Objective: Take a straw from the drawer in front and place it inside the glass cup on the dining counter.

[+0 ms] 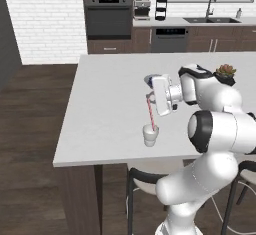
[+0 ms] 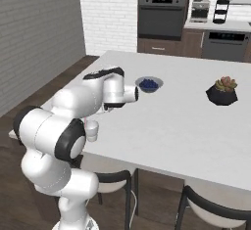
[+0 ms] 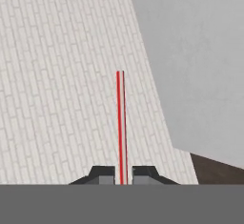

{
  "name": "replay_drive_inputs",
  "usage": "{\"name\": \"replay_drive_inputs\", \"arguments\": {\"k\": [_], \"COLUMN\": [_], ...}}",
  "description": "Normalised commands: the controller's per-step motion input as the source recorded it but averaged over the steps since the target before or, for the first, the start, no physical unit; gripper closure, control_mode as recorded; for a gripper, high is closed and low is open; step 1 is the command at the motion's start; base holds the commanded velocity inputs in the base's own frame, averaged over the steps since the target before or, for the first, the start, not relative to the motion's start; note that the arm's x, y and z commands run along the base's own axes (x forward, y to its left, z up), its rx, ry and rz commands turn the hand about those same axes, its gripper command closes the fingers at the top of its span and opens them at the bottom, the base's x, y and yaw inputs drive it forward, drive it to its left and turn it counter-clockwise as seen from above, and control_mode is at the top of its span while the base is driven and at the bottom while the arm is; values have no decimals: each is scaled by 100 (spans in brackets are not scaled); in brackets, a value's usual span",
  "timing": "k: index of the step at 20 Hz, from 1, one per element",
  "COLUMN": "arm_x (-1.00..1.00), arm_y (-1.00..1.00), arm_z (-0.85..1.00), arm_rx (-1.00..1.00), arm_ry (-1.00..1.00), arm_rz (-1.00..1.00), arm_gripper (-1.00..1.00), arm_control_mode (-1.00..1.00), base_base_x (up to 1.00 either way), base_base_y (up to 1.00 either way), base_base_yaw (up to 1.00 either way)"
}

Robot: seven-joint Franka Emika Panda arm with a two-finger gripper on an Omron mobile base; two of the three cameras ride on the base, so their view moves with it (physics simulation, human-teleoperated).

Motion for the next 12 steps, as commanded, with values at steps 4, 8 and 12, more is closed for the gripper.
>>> {"name": "replay_drive_inputs", "arguments": {"k": [4, 8, 12], "arm_x": [28, 20, 17], "arm_y": [0, 0, 0], "arm_z": [-11, -19, -22], "arm_rx": [0, 0, 0], "arm_ry": [0, 0, 0], "arm_rz": [0, 0, 0], "arm_gripper": [100, 100, 100], "arm_control_mode": [-100, -100, -100], "base_base_x": [0, 0, 0], "base_base_y": [0, 0, 0], "base_base_yaw": [0, 0, 0]}}
